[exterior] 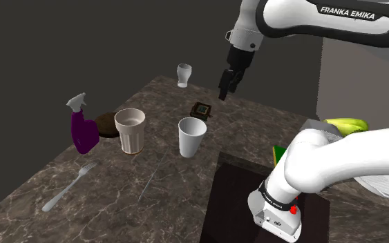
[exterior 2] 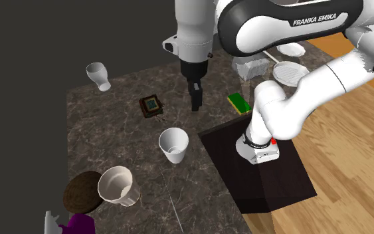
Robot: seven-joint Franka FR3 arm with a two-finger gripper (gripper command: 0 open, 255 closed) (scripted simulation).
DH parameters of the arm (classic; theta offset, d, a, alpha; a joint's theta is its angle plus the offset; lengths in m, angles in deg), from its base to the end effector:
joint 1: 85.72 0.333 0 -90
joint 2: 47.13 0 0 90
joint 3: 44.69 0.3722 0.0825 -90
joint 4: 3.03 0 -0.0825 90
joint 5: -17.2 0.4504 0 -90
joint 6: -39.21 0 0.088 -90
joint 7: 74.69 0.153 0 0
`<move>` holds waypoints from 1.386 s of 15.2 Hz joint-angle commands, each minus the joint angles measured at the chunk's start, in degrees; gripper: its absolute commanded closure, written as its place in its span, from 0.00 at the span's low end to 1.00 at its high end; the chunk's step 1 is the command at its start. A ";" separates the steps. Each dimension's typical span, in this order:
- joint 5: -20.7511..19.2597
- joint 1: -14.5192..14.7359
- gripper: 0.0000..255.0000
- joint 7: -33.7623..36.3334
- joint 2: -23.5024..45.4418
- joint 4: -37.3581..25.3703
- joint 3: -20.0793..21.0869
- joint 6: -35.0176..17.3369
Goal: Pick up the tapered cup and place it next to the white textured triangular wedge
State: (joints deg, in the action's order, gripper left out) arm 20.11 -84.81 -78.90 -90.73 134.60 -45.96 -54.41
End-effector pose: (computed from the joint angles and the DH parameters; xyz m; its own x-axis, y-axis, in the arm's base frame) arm 0.3451 0.0040 0.5567 0.9975 0.0700 -0.0025 0.0697 -0.9954 -0.0663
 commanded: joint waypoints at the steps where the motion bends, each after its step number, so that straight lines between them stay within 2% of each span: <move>1: 0.00 0.00 0.00 0.00 0.00 0.00 0.00 0.00; 7: 1.53 0.66 0.00 -3.40 5.05 7.56 -1.95 -14.22; 14: 5.09 2.57 0.00 -8.75 16.04 12.13 -4.46 -31.43; 21: 6.11 3.25 0.00 -9.32 18.99 14.68 -4.31 -36.94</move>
State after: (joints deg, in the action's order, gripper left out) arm 26.02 -81.69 -88.07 -72.40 148.94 -50.26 -90.31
